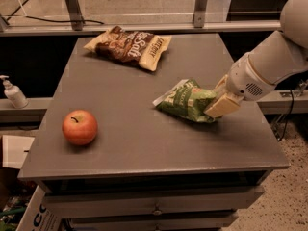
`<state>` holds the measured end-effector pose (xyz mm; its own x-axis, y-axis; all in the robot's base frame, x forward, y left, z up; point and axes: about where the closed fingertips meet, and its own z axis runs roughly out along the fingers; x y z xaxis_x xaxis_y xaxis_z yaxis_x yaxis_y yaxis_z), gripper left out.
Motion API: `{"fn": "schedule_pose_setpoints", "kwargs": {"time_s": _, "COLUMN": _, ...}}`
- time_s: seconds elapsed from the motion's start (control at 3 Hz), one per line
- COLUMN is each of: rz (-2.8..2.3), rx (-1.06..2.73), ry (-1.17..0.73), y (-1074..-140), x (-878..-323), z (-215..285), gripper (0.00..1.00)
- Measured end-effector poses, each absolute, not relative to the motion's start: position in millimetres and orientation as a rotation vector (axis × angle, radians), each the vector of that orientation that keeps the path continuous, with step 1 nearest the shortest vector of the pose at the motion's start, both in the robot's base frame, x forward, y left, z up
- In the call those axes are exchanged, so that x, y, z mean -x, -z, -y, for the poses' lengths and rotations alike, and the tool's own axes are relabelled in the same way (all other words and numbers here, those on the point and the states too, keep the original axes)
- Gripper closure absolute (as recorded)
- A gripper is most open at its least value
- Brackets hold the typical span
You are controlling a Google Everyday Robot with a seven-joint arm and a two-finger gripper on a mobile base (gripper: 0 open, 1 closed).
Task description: Pick green jalapeno chip bag
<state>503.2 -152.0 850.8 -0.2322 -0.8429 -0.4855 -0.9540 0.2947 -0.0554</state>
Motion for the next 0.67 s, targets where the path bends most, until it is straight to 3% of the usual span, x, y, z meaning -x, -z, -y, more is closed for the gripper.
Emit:
{"fn": "schedule_pose_setpoints", "kwargs": {"time_s": 0.33, "rz": -2.111, "rx": 1.590, "ry": -0.385, "y": -882.0, "x": -484.6, "z": 150.5, "gripper": 1.00}}
{"fn": "schedule_pose_setpoints", "kwargs": {"time_s": 0.67, "rz": -2.069, "rx": 1.591, "ry": -0.463, "y": -911.2, "x": -455.5, "z": 142.6, "gripper": 1.00}}
